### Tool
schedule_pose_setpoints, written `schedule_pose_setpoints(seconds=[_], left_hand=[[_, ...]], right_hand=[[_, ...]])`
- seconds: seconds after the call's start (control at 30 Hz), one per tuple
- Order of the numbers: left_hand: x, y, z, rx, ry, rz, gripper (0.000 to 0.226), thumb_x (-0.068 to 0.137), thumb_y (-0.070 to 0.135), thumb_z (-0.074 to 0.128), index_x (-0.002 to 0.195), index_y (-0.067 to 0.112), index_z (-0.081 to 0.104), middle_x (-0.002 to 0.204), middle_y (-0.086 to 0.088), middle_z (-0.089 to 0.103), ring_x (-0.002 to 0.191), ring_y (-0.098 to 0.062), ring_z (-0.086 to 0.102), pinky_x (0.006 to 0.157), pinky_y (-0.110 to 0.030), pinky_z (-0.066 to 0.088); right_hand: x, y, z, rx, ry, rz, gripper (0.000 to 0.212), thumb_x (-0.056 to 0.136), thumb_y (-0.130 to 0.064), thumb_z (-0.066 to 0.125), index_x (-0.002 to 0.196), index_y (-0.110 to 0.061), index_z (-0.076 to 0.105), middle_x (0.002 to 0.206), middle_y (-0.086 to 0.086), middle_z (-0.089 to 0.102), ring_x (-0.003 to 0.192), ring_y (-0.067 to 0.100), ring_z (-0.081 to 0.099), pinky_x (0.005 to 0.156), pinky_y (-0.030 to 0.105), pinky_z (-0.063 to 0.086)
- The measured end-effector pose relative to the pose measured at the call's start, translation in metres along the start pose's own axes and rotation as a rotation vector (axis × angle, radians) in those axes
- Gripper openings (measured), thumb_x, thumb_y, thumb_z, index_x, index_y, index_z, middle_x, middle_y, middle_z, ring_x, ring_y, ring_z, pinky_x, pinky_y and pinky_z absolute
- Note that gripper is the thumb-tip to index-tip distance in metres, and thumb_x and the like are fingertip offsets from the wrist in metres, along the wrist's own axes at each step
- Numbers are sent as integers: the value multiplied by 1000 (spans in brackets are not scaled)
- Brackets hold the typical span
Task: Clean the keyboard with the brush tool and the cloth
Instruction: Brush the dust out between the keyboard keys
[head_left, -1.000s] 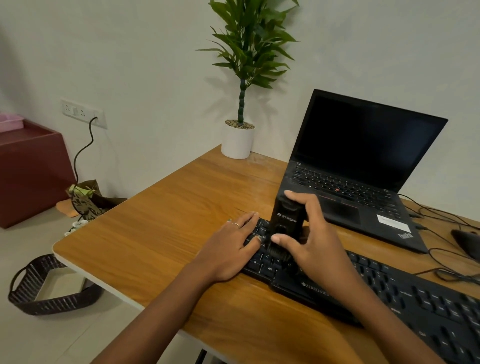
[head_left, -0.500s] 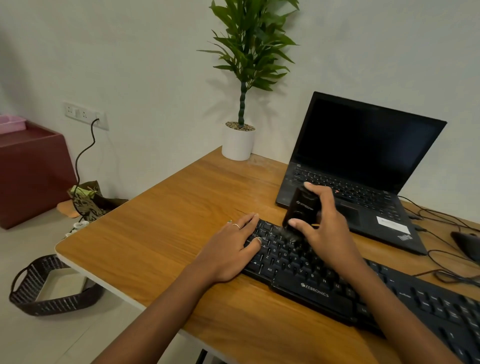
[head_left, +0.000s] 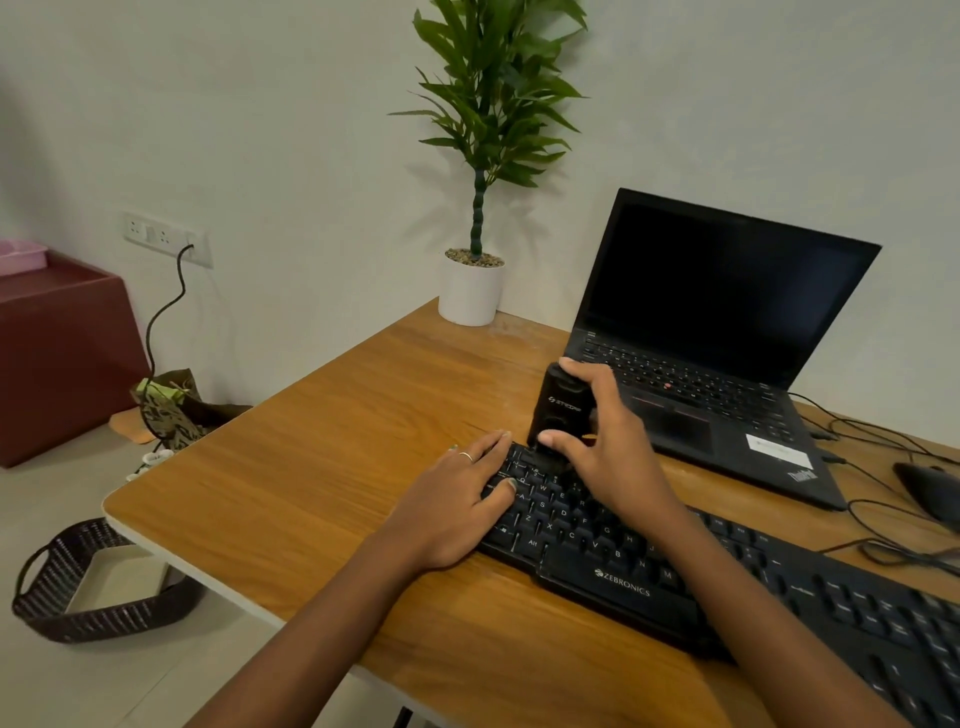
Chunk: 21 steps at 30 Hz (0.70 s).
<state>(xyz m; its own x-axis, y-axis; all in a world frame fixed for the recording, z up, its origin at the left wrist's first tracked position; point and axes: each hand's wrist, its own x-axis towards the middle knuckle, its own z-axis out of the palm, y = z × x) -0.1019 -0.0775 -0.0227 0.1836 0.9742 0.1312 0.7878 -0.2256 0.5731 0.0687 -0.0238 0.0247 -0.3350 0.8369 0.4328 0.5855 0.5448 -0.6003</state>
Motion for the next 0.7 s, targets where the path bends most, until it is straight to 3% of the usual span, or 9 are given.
schedule_pose_setpoints(seconds=[0.1, 0.17, 0.3, 0.4, 0.5, 0.63, 0.7], left_hand=[[0, 0, -1, 6, 5, -3, 55, 104, 38, 31, 155, 27, 12, 161, 14, 10, 146, -12, 15, 114, -21, 9], [0, 0, 0, 7, 1, -6, 55, 105, 38, 30, 155, 27, 11, 161, 14, 9, 146, -12, 12, 114, -21, 7], [-1, -1, 0, 7, 7, 6, 55, 104, 38, 31, 155, 26, 12, 162, 12, 9, 147, -12, 12, 115, -21, 4], [-2, 1, 0, 22, 4, 2, 55, 105, 38, 30, 155, 26, 11, 162, 13, 8, 146, -11, 11, 113, -20, 5], [-2, 3, 0, 25, 5, 5, 55, 105, 37, 30, 155, 26, 12, 162, 12, 9, 145, -10, 12, 113, -20, 4], [-1, 2, 0, 29, 10, 14, 55, 104, 37, 31, 155, 24, 13, 161, 10, 13, 143, -9, 19, 115, -21, 6], [-1, 2, -1, 29, 10, 12, 55, 104, 37, 30, 155, 25, 13, 161, 11, 12, 143, -8, 18, 114, -20, 5]], right_hand=[[-8, 15, -23, -54, -37, 31, 69, 80, -18, 70, 133, -35, 29, 115, -7, 50, 99, 12, 56, 76, 23, 49], [-17, 25, -43, -100, -54, 67, 70, 80, -17, 70, 133, -35, 28, 113, -6, 50, 94, 12, 57, 68, 16, 47], [-28, 30, -64, -64, -76, 97, 69, 79, -13, 70, 128, -39, 29, 101, -19, 46, 85, 0, 55, 60, 13, 46], [-21, 23, -51, -2, -57, 74, 69, 78, -13, 71, 126, -41, 31, 104, -22, 46, 89, 3, 56, 65, 19, 51], [-7, 11, -19, 5, -29, 20, 69, 79, -15, 71, 130, -37, 32, 112, -13, 48, 97, 11, 56, 75, 29, 54], [6, 2, 7, -5, -23, -58, 66, 81, -18, 70, 132, -34, 32, 111, -12, 48, 99, 8, 53, 71, 11, 42], [4, 6, -1, -17, -35, -38, 67, 81, -19, 69, 133, -35, 30, 111, -11, 47, 97, 8, 53, 69, 12, 44]])
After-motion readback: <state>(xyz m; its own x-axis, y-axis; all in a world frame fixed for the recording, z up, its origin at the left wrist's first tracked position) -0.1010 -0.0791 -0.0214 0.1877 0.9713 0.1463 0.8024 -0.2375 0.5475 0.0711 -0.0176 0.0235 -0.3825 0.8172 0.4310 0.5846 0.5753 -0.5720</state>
